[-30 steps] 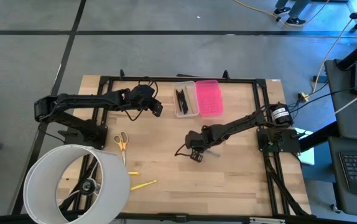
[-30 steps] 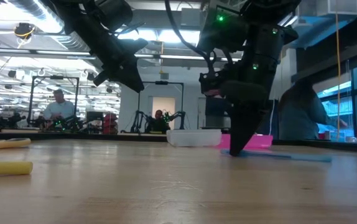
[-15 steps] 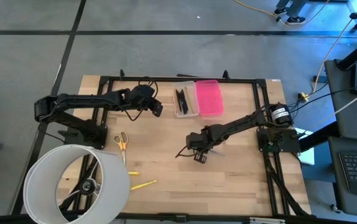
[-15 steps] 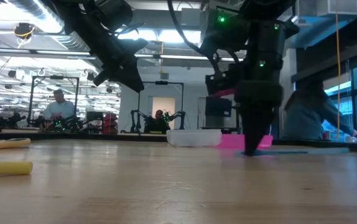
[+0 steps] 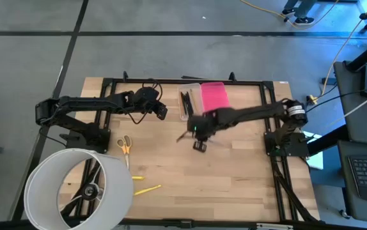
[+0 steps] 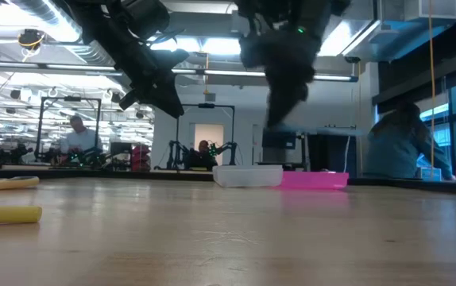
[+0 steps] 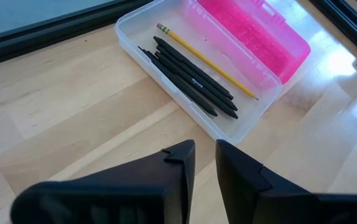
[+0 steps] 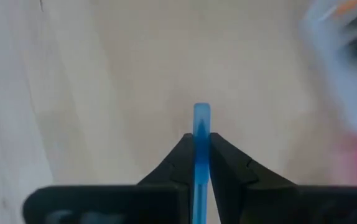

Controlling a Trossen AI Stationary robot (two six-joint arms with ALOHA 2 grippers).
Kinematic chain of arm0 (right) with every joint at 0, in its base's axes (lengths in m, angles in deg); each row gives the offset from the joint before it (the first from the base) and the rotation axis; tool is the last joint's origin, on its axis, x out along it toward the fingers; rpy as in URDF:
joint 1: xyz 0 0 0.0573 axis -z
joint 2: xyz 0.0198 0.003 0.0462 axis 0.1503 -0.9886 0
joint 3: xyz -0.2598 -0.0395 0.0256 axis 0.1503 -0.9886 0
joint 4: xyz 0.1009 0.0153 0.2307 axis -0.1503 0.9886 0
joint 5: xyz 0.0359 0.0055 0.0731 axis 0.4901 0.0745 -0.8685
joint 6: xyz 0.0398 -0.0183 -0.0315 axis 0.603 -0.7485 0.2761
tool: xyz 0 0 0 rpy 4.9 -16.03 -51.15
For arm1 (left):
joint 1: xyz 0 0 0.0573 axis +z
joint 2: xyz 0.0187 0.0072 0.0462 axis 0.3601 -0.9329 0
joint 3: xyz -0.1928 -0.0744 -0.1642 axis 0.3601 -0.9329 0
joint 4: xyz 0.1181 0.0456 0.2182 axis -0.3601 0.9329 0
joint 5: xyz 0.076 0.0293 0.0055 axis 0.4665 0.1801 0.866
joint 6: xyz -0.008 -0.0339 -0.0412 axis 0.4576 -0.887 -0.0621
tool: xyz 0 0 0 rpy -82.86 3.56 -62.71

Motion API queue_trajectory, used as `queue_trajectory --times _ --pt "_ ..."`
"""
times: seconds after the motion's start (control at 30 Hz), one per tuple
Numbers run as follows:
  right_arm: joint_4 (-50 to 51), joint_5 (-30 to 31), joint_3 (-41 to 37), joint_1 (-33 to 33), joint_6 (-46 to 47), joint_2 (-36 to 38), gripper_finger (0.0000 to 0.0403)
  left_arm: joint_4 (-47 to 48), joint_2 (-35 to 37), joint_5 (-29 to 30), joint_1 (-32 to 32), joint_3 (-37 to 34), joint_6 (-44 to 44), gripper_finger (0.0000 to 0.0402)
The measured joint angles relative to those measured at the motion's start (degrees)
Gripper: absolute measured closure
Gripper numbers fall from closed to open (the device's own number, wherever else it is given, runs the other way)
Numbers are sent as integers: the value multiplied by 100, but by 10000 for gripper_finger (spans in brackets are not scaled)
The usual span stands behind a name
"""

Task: Pick & place school supplies into a supply box
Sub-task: Put the blue pen into the transparent supply box

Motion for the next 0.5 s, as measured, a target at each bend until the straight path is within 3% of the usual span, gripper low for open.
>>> queue_trajectory --times 0.13,0.37,0.5 --pt "-540 6 185 545 -231 221 361 13 0 0 -2 0 2 343" --pt "-2680 26 219 1575 -128 124 359 9 0 0 -2 0 1 344" --pt "-2992 30 210 2089 291 -88 359 10 0 0 -1 -2 2 343"
